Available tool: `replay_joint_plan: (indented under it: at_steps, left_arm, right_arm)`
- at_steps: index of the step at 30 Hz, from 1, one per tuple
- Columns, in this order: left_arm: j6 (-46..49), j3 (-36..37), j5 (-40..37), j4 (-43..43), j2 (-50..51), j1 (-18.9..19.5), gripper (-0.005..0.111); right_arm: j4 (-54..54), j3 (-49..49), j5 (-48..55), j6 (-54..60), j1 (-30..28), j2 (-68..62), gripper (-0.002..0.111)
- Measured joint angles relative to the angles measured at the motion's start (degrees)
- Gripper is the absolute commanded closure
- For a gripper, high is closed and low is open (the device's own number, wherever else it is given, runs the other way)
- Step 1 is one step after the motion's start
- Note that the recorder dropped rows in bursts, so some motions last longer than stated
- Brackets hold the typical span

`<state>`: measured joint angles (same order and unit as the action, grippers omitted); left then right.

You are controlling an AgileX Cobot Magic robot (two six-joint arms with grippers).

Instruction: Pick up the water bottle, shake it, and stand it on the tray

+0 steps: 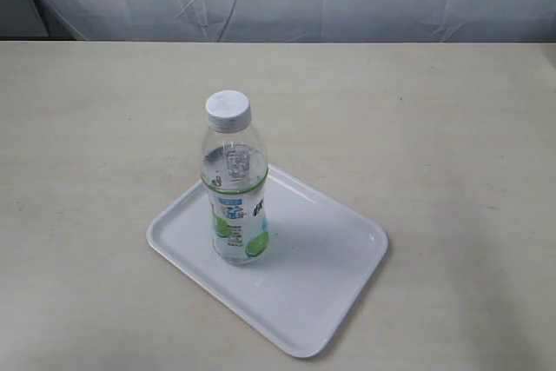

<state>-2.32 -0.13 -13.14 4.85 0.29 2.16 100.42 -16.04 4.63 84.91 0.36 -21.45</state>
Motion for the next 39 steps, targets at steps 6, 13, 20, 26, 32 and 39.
replay_joint_plan:
  at_steps: [6,13,20,26,32,39]
  left_arm:
    - [0.00,0.00,0.00,0.00,0.00,0.00,0.107]
    - [0.00,0.00,0.00,0.00,0.00,0.00,0.107]
    - [0.00,0.00,0.00,0.00,0.00,0.00,0.107]
    - [0.00,0.00,0.00,0.00,0.00,0.00,0.107]
    - [0.00,0.00,0.00,0.00,0.00,0.00,0.107]
    - [0.00,0.00,0.00,0.00,0.00,0.00,0.107]
  right_arm:
    - [-20.30,4.26,4.34,-15.67,-0.95,1.85,0.108]
    - [-74.50,4.61,13.16,-70.17,-4.41,4.90,0.108]
    - [-91.31,4.61,18.80,-83.97,-4.65,7.84,0.108]
    - [-93.62,4.61,19.88,-84.91,-4.65,11.02,0.108]
    - [-96.45,4.70,22.14,-85.39,-4.65,15.19,0.108]
    - [-98.35,8.56,21.54,-87.91,-4.65,19.88,0.108]
